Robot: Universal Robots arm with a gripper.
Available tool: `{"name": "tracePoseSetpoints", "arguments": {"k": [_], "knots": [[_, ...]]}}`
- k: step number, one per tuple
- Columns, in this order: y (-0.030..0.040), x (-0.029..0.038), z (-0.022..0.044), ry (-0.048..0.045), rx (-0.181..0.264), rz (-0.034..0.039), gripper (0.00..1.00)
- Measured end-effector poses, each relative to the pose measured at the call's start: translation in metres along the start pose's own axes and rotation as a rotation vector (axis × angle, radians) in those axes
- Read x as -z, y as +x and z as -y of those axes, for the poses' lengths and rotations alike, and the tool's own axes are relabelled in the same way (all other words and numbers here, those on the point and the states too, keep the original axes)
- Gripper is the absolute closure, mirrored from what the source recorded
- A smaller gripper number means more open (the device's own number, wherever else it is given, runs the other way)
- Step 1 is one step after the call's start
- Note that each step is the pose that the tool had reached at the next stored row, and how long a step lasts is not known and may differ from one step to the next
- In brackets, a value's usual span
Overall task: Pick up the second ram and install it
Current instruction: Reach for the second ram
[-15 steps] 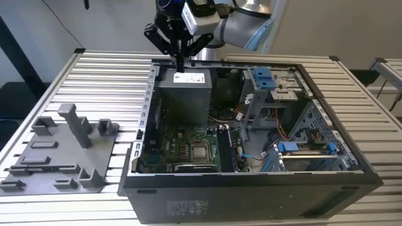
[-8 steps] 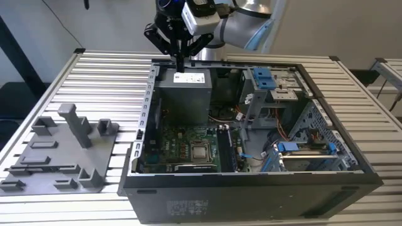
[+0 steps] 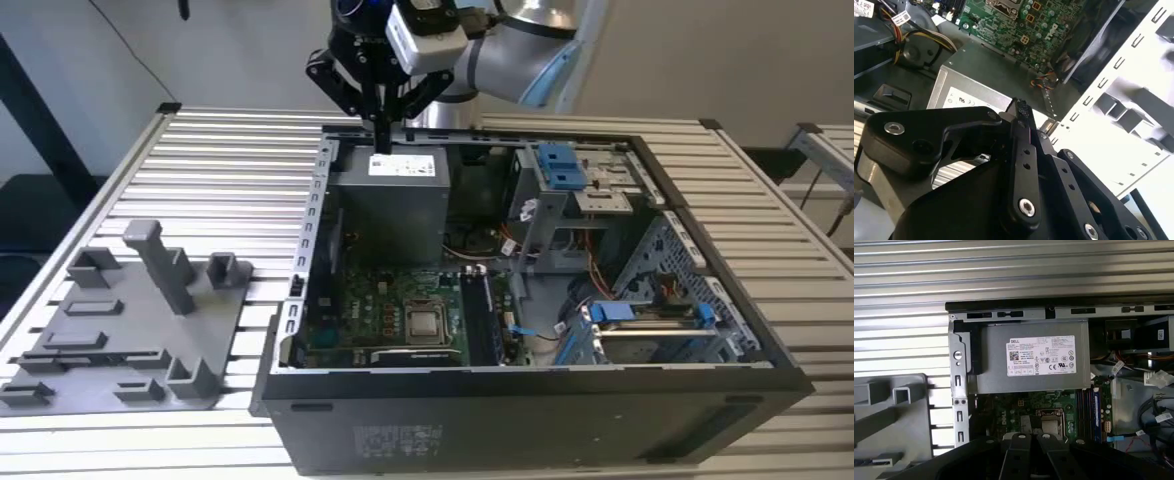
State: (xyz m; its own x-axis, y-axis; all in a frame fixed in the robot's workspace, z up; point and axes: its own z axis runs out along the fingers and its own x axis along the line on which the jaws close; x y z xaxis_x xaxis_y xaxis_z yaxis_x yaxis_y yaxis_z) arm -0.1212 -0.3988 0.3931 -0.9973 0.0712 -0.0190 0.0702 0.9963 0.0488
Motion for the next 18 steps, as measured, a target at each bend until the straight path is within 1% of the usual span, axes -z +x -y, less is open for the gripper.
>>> {"name": "tracePoseSetpoints", "arguments": {"k": [4, 8, 18], "knots": [[0.0016, 0.0009, 0.0000, 0.0002, 0.000, -0.0001, 0.89], [0.0050, 0.0012, 0.0003, 0.0001, 0.000, 0.0000, 0.89], [0.0209, 0.0015, 0.0014, -0.0001, 0.000, 0.0001, 0.89]]}}
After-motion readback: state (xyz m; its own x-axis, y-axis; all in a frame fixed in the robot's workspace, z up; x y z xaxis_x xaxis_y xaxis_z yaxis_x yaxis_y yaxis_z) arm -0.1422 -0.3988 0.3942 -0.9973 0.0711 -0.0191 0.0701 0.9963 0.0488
